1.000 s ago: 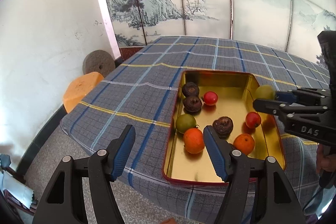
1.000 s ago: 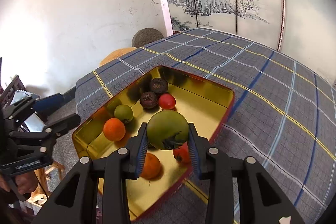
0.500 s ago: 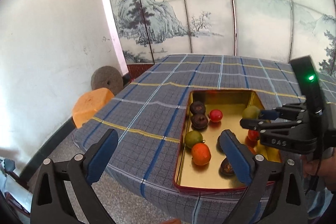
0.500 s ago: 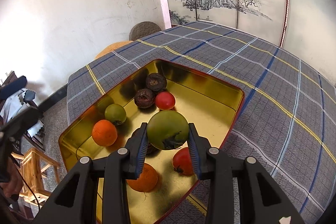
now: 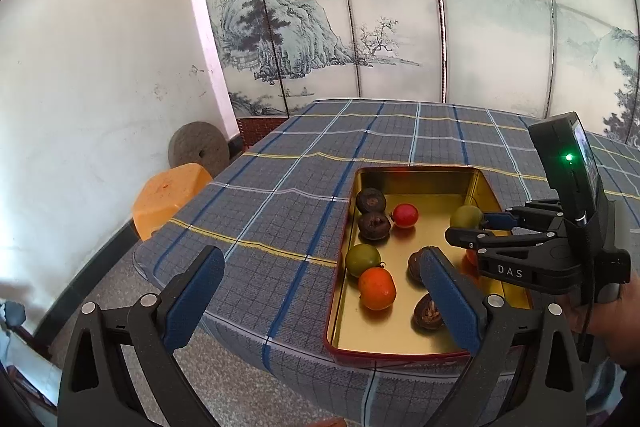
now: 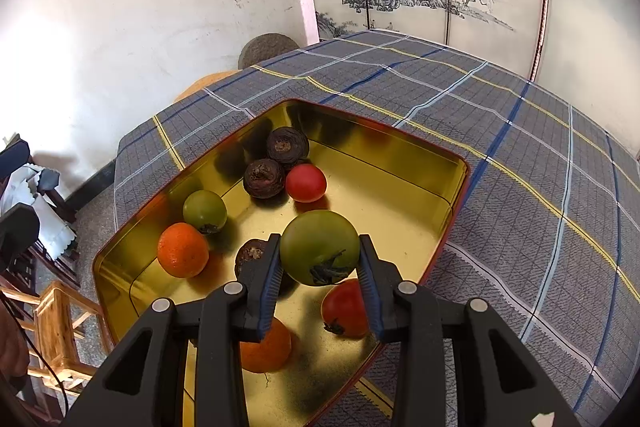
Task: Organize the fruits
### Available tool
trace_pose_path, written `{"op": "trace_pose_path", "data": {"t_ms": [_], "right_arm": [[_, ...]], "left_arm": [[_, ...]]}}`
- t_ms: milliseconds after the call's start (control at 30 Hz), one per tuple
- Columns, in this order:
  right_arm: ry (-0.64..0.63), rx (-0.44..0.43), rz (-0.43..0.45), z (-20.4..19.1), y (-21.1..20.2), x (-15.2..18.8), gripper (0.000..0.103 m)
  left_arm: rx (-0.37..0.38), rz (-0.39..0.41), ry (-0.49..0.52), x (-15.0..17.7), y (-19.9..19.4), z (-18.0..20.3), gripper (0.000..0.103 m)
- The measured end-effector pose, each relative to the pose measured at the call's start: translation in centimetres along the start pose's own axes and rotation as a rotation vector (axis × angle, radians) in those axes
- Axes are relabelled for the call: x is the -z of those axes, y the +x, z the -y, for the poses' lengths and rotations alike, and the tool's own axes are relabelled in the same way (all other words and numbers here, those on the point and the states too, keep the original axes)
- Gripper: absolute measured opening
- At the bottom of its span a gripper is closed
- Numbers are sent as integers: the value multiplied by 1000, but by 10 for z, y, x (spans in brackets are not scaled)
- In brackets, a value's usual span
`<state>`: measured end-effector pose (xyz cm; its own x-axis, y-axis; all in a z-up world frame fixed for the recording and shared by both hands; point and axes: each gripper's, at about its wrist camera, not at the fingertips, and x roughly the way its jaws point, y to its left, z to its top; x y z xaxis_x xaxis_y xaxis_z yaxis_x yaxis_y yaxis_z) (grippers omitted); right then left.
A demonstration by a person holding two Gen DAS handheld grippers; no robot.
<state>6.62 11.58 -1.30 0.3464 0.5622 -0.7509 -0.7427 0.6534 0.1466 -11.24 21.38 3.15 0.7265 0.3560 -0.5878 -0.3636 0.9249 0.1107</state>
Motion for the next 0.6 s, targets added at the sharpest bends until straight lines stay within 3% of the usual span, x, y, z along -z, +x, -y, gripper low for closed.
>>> {"op": "trace_pose_path", "data": {"t_ms": [267,333,400,533,600], "right_arm": [[8,-5,33,1,-5,-3,37],[6,-11,82,-1,-17,-5,43],[-3,-2,124,-5,-30,-9,54],[-36,37,219,-18,-65,-4,63],[-51,88,256,-25,-80,2,77]], "left_arm": [[-2,-5,0,3,0,1,98],[0,-5,-2,3,1,2,98],[-1,-8,-2,4,1,2,98],[5,-2,0,5,1,2,98],[6,8,2,6,-2,3,98]]}}
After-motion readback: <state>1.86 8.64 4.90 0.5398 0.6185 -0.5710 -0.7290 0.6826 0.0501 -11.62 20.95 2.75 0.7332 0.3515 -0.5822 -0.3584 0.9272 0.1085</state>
